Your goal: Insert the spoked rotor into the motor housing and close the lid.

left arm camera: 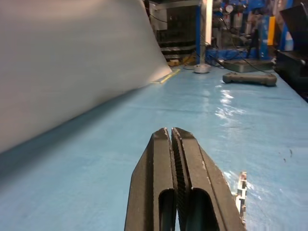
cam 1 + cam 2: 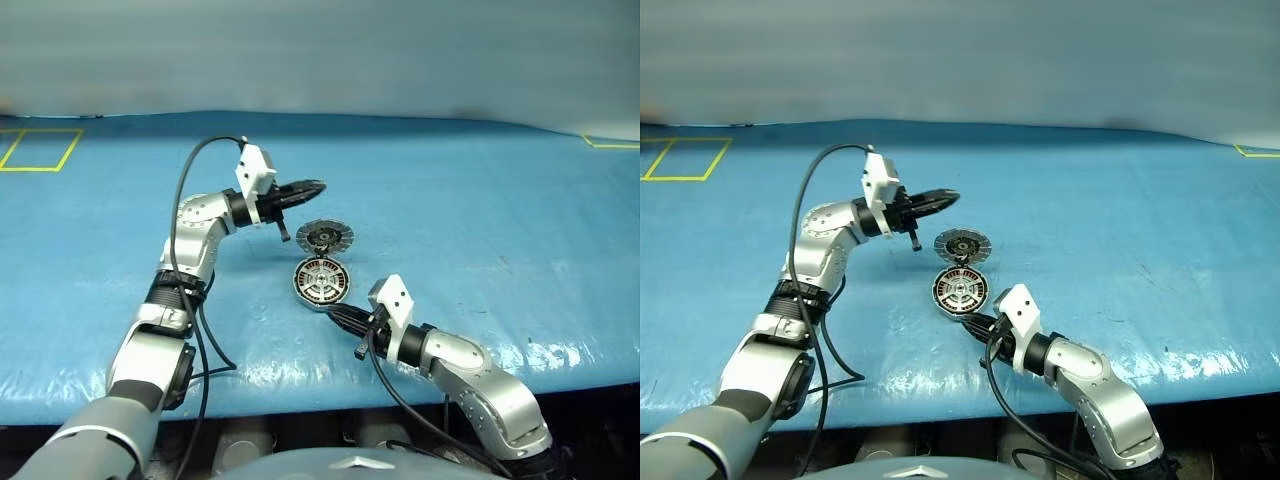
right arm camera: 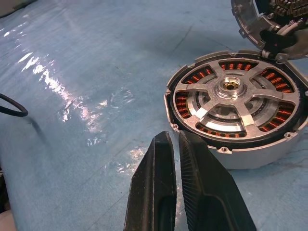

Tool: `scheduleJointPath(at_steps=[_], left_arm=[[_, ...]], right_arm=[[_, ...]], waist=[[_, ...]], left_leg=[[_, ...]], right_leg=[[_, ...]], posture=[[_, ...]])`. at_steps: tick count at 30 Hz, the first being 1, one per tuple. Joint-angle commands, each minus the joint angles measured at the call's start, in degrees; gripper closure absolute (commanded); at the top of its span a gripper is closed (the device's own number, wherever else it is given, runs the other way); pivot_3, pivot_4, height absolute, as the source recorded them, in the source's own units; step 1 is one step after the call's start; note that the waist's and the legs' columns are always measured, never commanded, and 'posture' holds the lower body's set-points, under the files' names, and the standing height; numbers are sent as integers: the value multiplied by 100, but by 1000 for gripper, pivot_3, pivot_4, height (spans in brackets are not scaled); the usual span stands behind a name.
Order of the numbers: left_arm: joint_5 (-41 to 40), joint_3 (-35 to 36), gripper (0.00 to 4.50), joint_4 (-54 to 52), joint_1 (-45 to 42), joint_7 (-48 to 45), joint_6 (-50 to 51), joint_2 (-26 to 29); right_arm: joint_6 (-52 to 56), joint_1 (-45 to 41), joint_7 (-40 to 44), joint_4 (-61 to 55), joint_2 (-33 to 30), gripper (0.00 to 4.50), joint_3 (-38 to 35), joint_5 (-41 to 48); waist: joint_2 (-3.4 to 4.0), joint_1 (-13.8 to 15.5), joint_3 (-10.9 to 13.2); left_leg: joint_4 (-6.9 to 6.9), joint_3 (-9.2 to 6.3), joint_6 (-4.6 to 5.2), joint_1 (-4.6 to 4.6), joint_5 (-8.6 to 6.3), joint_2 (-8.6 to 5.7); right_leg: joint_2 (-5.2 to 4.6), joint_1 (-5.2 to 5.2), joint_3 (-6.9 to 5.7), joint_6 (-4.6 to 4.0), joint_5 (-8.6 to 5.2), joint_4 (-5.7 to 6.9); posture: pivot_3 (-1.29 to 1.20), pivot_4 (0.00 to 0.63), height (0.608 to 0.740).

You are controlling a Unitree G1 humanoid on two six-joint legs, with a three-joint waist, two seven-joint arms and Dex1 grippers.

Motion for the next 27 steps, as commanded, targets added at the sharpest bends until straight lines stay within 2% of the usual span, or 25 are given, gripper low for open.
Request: scheduleJointPath(at_steps=[1,8,17,27], left_arm=[[357,-217,4467,295,-161,-313,-479,-15],[235,-204,4467,101,61,-762,-365,-56],[674,-1022,4467,-1191,975,-1406,-346,340],[1036,-1221,4467,-1143,1319,-1090,-410,379]], right_arm=[[-170,117,-149,-405,69,4175,-153,94],[-219,673,-368,-900,0,4175,-490,154],[-216,646,-573,-879,25,4175,-646,163],[-205,447,-691,-708,70,4175,-565,73]], waist=[[-2,-12,1],[-3,10,0],[-3,6,0],[-2,30,0]], left_leg=[[-1,1,0,1,0,3],[3,-2,-1,0,0,4],[8,-1,-1,3,1,9],[11,-5,6,-2,-1,12]], right_leg=[[3,-1,1,0,0,1],[-3,2,2,-7,-6,1],[-4,0,7,-7,-5,5],[-10,-1,8,-7,-5,5]], posture=[[0,150,740],[0,150,740],[0,150,740],[0,150,740]])
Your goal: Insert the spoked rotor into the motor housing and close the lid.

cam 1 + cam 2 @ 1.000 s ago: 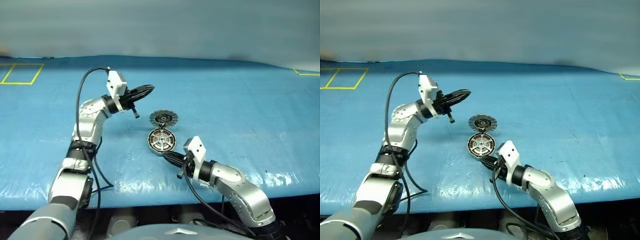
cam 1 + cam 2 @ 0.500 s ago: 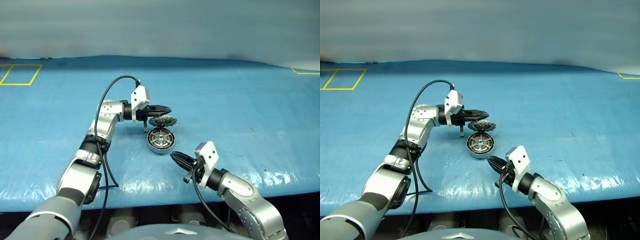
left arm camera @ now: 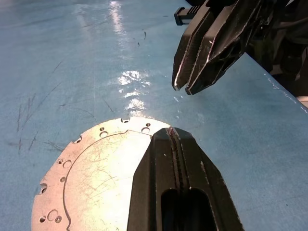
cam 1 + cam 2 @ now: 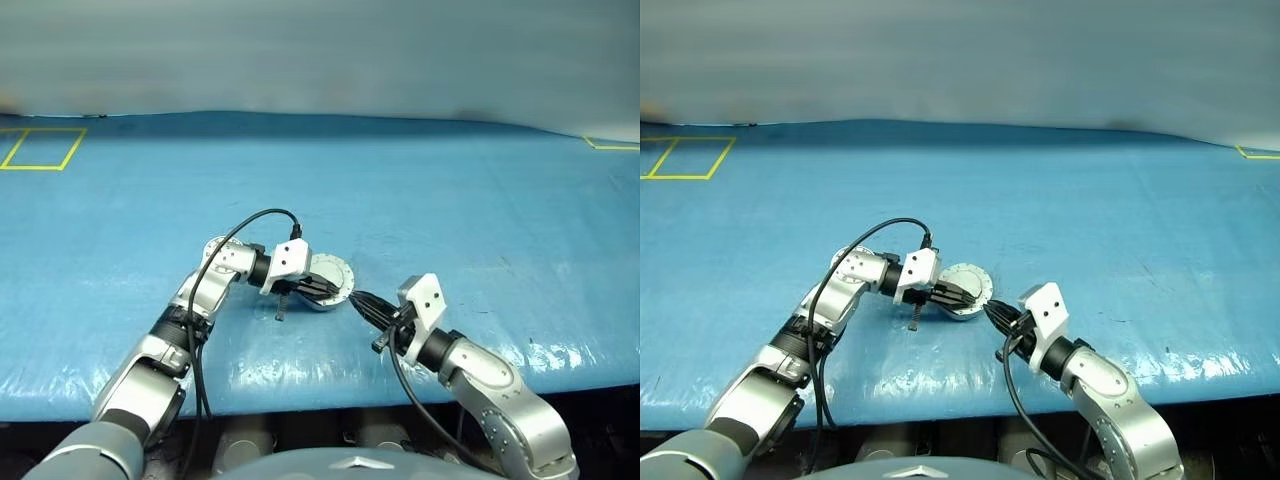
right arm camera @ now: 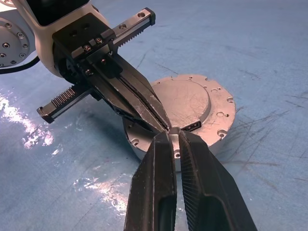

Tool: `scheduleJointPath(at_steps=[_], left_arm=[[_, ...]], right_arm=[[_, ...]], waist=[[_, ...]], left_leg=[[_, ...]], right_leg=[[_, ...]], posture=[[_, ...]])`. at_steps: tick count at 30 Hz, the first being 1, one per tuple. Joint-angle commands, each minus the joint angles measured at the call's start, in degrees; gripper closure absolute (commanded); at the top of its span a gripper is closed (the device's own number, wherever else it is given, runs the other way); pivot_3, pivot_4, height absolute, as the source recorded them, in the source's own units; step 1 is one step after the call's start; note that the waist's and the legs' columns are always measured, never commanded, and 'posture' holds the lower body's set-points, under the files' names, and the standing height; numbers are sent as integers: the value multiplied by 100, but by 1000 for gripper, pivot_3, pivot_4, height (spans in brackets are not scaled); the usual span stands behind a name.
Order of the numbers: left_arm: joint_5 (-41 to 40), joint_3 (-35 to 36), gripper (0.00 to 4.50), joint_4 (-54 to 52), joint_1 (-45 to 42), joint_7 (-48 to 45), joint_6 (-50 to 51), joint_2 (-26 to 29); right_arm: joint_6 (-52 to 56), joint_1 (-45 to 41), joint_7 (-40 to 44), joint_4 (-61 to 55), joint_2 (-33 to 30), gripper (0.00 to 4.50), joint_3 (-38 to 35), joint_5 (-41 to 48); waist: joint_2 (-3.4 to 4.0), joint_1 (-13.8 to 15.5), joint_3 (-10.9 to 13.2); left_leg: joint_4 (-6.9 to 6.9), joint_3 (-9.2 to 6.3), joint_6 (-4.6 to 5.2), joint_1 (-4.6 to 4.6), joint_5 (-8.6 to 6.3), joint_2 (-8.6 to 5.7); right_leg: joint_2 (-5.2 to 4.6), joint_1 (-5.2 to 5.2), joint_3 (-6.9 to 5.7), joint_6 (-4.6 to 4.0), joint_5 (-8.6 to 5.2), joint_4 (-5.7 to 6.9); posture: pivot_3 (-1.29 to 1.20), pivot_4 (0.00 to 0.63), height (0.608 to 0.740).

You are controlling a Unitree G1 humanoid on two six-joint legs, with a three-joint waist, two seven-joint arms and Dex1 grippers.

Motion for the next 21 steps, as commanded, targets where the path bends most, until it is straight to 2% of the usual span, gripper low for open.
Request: scheduleJointPath(at_steps=[1,6,9,15,17,21], left_arm=[[76,-42,4467,-173,164,100,-71,23],[141,-75,4467,-335,392,274,127,104],[-119,218,4467,-577,483,538,127,35],[-1131,833,4467,-2064,676,691,1141,209],[-1564,1091,4467,-2639,841,788,1532,319],[-1581,1271,4467,-3278,1465,852,1671,818]], right_arm=[[-93,-61,-54,-30,42,4175,11,1],[-180,-109,-52,9,104,4175,24,0],[-265,-191,21,19,181,4175,7,110],[-390,-558,-191,138,560,4175,-265,330],[-315,-668,-107,168,516,4175,-207,334],[-239,-868,4,407,299,4175,105,66]], waist=[[0,1,0],[1,12,-1],[1,13,-2],[2,-12,0],[3,-20,-1],[6,-40,-3]], left_leg=[[-1,0,0,0,0,0],[0,0,0,3,0,1],[2,0,0,5,0,2],[4,-1,-1,-1,1,10],[4,0,-1,-1,1,14],[-7,2,0,7,0,8]], right_leg=[[0,0,0,0,0,0],[-1,3,0,0,0,0],[-1,5,0,1,0,1],[0,-2,-1,2,1,4],[-1,-1,0,2,1,5],[-3,2,5,-8,7,1]], posture=[[0,150,740],[0,150,740],[0,150,740],[0,150,740],[0,150,740],[0,150,740]])
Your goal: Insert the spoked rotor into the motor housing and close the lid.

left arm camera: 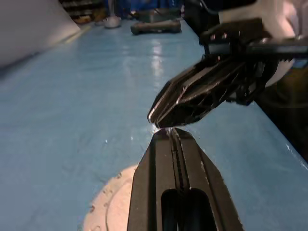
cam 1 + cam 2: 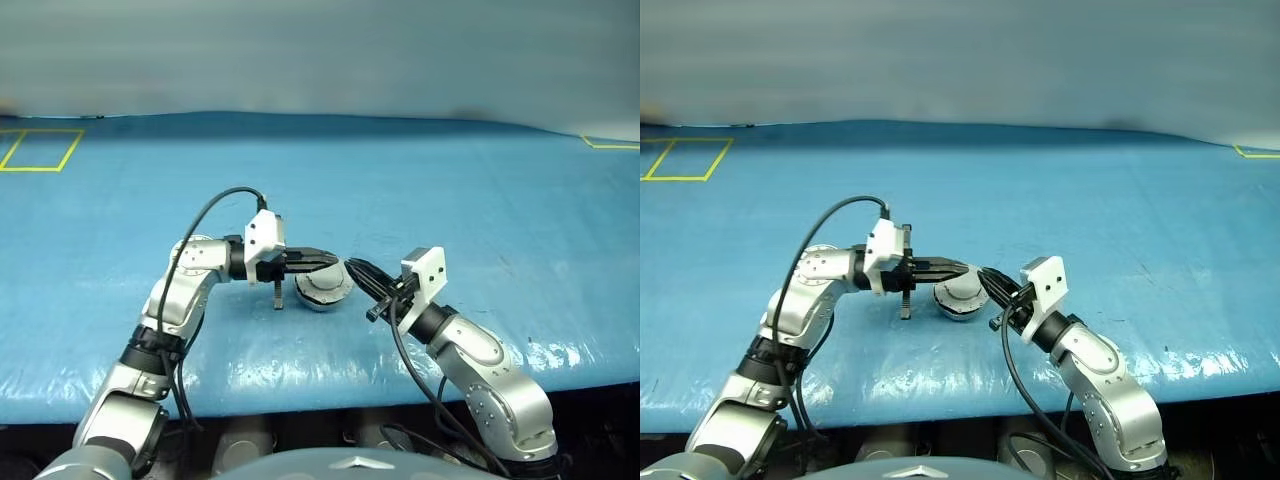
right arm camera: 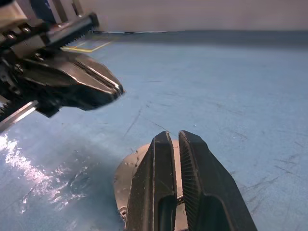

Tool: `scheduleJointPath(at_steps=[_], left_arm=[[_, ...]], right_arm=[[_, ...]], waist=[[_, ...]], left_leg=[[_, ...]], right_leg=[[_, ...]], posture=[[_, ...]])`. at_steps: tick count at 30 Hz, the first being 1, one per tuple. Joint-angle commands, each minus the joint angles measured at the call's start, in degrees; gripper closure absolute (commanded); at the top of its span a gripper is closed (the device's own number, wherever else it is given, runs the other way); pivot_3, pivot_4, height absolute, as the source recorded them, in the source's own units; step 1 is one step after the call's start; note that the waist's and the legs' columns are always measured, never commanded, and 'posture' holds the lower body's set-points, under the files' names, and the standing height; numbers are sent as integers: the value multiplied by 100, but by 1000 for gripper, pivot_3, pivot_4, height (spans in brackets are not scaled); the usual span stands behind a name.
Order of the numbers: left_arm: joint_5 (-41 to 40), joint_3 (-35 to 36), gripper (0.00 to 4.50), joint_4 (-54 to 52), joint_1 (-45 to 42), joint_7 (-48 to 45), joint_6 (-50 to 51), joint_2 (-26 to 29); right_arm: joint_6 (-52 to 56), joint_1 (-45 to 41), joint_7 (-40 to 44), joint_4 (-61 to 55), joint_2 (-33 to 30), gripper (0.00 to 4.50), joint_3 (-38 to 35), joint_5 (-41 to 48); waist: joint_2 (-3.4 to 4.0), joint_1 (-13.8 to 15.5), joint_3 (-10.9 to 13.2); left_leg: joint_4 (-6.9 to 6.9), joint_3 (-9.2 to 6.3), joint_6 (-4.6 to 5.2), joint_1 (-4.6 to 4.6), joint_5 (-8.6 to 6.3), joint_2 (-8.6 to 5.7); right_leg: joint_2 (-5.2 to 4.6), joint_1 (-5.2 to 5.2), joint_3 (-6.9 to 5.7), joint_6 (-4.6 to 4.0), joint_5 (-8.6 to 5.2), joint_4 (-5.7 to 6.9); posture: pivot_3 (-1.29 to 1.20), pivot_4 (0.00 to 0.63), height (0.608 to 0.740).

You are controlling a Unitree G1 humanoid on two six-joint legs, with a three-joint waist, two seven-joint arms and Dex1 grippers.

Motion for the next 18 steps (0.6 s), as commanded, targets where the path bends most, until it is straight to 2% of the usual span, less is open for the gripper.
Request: scheduleJointPath(at_steps=[1,2,5,11,15,18], left_arm=[[-113,191,4467,-532,576,118,209,345],[-162,207,4467,-599,686,156,293,408],[122,372,4500,-631,1368,597,103,522],[-107,651,4500,-1171,2461,1241,15,257],[91,624,4500,-1228,2753,1428,-196,222],[42,631,4500,-1233,2915,1497,-312,168]], right_arm=[[36,-202,135,180,-217,4175,273,-229],[41,-241,153,231,-277,4175,342,-289],[-112,-536,121,677,-315,3531,623,-656],[-295,-1012,426,1212,-258,1537,765,-749],[-176,-1292,507,1578,-306,275,906,-956],[-215,-1381,693,1643,-354,275,977,-977]], waist=[[2,-15,1],[3,-7,1],[5,0,3],[3,14,3],[4,23,3],[4,14,3]], left_leg=[[-2,1,0,2,0,-1],[-6,4,-1,5,0,-2],[-5,3,-6,4,4,-1],[-4,3,-8,4,5,4],[-4,2,-8,4,5,5],[-5,2,-9,4,6,5]], right_leg=[[1,0,0,-1,-1,0],[1,-2,1,-3,-2,0],[2,-3,-2,8,-11,2],[-5,-5,-3,8,-11,1],[-5,-6,-6,-5,-3,2],[-4,-8,-9,-9,-4,3]], posture=[[0,150,740],[0,150,740],[0,150,740],[0,150,740],[0,150,740],[0,150,740]])
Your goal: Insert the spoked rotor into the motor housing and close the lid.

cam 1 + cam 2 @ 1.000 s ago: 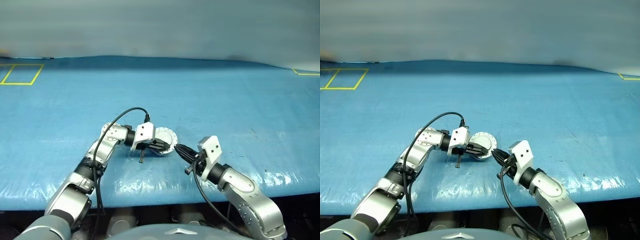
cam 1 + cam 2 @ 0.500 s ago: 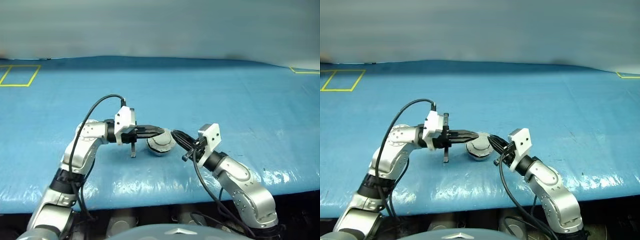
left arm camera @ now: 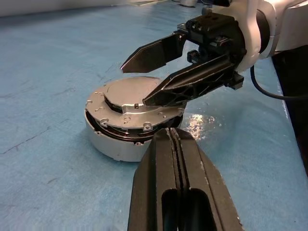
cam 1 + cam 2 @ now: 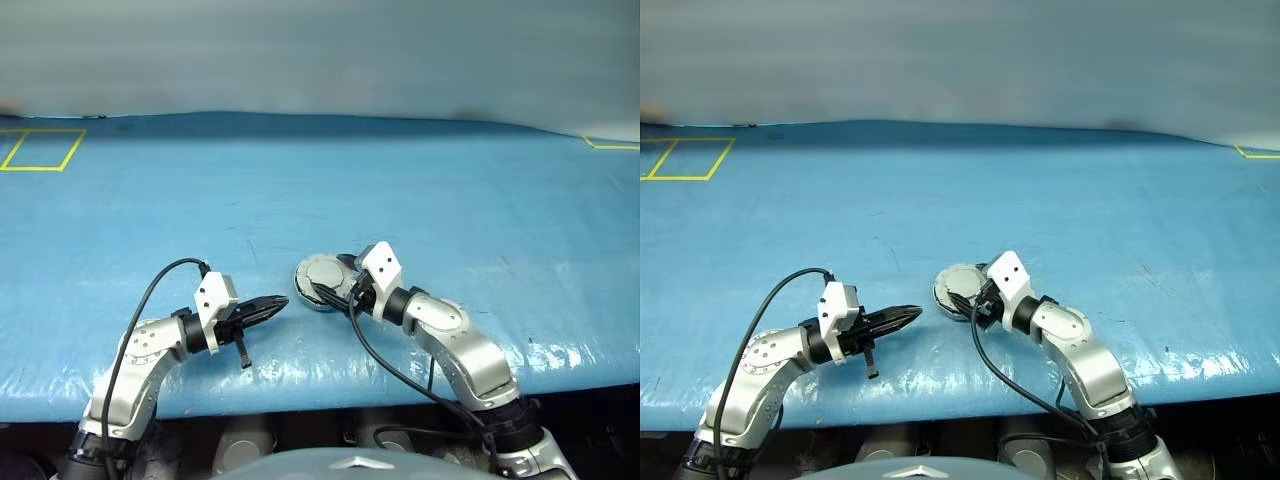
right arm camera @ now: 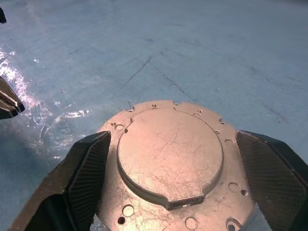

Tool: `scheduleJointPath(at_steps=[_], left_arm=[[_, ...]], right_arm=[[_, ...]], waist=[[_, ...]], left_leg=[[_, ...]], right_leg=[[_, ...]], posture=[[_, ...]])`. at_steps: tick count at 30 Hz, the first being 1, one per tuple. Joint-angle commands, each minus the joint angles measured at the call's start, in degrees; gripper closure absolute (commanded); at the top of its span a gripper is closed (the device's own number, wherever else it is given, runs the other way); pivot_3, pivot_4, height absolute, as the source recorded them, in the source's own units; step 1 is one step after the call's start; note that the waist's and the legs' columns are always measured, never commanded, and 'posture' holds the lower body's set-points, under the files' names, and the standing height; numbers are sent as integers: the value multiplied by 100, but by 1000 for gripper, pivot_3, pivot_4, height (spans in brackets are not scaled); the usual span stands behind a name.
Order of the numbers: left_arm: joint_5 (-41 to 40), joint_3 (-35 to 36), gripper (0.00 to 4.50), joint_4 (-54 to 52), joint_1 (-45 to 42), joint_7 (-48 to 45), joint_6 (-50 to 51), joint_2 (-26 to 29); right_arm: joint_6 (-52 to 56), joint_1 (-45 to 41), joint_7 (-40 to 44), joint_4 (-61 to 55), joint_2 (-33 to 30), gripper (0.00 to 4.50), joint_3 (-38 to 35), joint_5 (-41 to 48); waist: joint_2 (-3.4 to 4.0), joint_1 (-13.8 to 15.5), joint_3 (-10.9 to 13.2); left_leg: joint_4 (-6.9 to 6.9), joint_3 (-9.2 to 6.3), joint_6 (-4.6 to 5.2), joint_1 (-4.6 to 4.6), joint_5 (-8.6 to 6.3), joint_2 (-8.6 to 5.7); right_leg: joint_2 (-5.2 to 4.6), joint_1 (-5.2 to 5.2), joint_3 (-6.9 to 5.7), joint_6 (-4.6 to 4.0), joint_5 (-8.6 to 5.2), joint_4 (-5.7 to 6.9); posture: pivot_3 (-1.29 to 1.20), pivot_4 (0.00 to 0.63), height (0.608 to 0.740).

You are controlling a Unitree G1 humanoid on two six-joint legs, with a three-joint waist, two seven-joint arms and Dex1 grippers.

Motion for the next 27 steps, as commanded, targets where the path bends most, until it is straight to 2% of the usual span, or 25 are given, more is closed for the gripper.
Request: scheduleJointPath(at_steps=[1,10,15,23,27], left_arm=[[-50,71,4500,-234,168,100,-299,-80],[107,-39,4500,-99,457,212,-635,-136],[200,-68,4500,82,405,317,-787,-229],[224,-160,4500,191,281,362,-831,-244],[230,-174,4500,190,262,363,-811,-220]], right_arm=[[-100,-142,226,-55,-62,275,77,-45],[-137,-168,440,99,-26,275,280,-192],[-184,-164,629,79,-20,1439,361,-201],[-110,-316,359,267,214,1445,420,-471],[-93,-280,392,340,71,1445,488,-647]], waist=[[0,-16,0],[0,-19,0],[1,-23,-1],[1,-30,-1],[1,-25,-1]], left_leg=[[-1,2,0,-1,0,0],[-1,3,1,5,-1,2],[-3,7,1,6,-1,8],[-3,15,-2,6,0,18],[-3,14,-4,7,1,20]], right_leg=[[0,-1,2,-7,5,0],[0,-5,0,2,-2,-1],[1,-3,0,-2,-2,-1],[5,-4,-3,-16,3,1],[5,-6,-6,-14,2,0]], posture=[[0,150,740],[0,150,740],[0,150,740],[0,150,740],[0,150,740]])
